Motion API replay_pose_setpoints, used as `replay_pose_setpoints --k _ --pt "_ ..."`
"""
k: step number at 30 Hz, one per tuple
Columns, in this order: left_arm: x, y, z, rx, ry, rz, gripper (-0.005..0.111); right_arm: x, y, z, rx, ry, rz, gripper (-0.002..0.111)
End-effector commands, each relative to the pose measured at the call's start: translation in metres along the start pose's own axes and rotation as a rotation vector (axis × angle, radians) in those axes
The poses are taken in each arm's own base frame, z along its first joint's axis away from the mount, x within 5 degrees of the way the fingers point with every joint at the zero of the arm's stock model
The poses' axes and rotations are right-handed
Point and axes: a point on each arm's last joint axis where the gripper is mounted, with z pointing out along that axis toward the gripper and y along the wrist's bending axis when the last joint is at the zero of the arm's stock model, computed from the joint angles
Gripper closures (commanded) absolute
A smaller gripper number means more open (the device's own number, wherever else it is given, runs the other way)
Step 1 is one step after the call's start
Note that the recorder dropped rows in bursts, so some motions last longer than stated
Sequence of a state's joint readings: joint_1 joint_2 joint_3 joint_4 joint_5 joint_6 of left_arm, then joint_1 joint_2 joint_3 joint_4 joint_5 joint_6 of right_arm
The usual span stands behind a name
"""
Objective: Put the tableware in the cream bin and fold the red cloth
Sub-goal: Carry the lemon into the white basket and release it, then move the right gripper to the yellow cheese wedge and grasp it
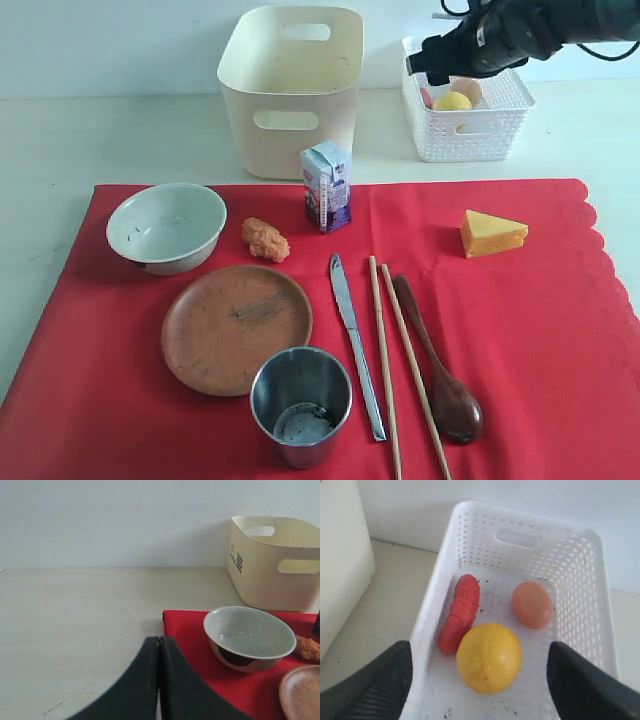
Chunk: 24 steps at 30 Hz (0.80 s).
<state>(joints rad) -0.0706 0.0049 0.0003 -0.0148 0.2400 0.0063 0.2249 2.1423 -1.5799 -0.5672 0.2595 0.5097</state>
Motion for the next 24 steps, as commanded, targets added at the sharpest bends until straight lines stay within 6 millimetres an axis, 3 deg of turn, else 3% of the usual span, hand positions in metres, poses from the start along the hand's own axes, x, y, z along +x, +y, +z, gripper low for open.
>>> replay_pose_setpoints --k 1,6,9,15,19,24 --pt "-0.001 0.0 0.0 -0.002 -0.007 0.001 0.106 -0.017 -0.011 -0.029 0.054 0.019 0.032 0.036" --pt "-0.001 0.0 0.0 -0.002 -0.007 0.001 0.106 -0.028 -0.023 -0.063 0.131 0.077 0.05 0.037" --pt "-0.001 0.0 0.0 -0.002 -0.007 0.001 0.106 -0.032 -0.029 -0.082 0.175 0.123 0.068 0.043" --pt "-0.001 0.0 0.0 -0.002 -0.007 0.001 0.106 -0.032 -0.035 -0.112 0.206 0.219 0.12 0.074" --pt "-0.001 0.0 0.0 -0.002 -0.007 0.001 0.106 -0.026 -0.034 -0.123 0.182 0.235 0.146 0.093" --pt "-0.001 0.0 0.0 -0.002 -0.007 0.001 0.106 -0.015 -0.032 -0.123 0.156 0.226 0.142 0.108"
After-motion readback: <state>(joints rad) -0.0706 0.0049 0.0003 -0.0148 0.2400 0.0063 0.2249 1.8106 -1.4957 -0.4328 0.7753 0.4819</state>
